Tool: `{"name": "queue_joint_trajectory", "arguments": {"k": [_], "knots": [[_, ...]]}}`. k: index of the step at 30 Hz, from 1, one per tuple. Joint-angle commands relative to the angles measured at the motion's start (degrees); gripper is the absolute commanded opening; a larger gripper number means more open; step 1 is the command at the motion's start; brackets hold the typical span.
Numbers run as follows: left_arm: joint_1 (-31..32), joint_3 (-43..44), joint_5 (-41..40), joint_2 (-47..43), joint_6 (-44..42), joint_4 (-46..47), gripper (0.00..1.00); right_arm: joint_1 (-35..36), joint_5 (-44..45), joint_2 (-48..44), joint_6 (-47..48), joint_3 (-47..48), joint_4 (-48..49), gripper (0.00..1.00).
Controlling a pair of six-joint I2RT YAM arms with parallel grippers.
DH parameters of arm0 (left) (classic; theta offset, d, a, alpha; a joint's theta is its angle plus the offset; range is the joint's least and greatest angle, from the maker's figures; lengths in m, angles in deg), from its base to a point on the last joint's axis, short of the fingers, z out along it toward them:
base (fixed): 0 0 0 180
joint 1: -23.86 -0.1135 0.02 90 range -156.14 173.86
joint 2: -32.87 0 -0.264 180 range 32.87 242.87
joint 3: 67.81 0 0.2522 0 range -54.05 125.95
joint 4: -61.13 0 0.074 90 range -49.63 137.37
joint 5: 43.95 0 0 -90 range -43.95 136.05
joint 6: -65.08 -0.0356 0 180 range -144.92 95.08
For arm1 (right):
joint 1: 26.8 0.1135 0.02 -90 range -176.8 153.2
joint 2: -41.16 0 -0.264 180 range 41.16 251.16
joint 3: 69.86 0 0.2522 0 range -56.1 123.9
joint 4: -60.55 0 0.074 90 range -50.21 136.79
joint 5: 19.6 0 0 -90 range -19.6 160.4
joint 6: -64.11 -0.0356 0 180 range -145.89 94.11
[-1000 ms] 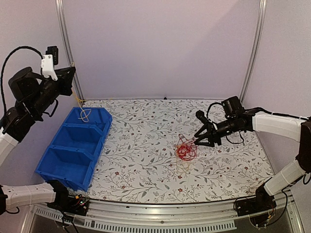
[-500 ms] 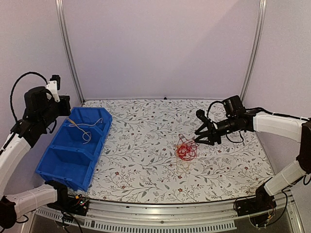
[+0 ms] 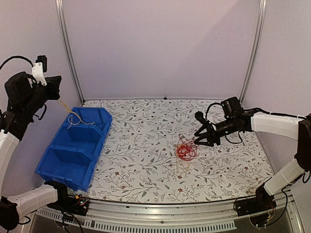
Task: Untangle the cables
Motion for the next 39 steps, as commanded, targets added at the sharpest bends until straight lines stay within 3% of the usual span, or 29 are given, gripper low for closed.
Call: {"name": "queue_joint_trajectory", "arguments": {"k": [1, 8, 22, 31, 39], "knots": [[-0.6, 5.7, 0.4, 0.6, -1.8, -3.7, 0.0, -0.3, 0.2, 0.0, 0.7, 0.3, 0.3, 0.49], [-0.6, 8.2, -0.8, 0.1, -1.9, -7.1, 0.0, -0.3, -0.6, 1.2, 0.6, 0.8, 0.1, 0.49], [-0.9, -1.7, -6.3, 0.8, -1.7, -7.9, 0.0, -0.3, -0.7, 2.1, 0.7, 1.0, -0.2, 0.49], [-2.6, -12.8, -4.2, 6.1, 12.4, -6.8, 0.0, -0.2, 0.2, 1.3, 1.1, 0.6, -0.1, 0.49], [-4.3, -20.2, -3.4, 10.2, 16.1, -2.8, 0.0, -0.3, -0.1, 1.6, 1.3, 0.7, -0.2, 0.49]]}}
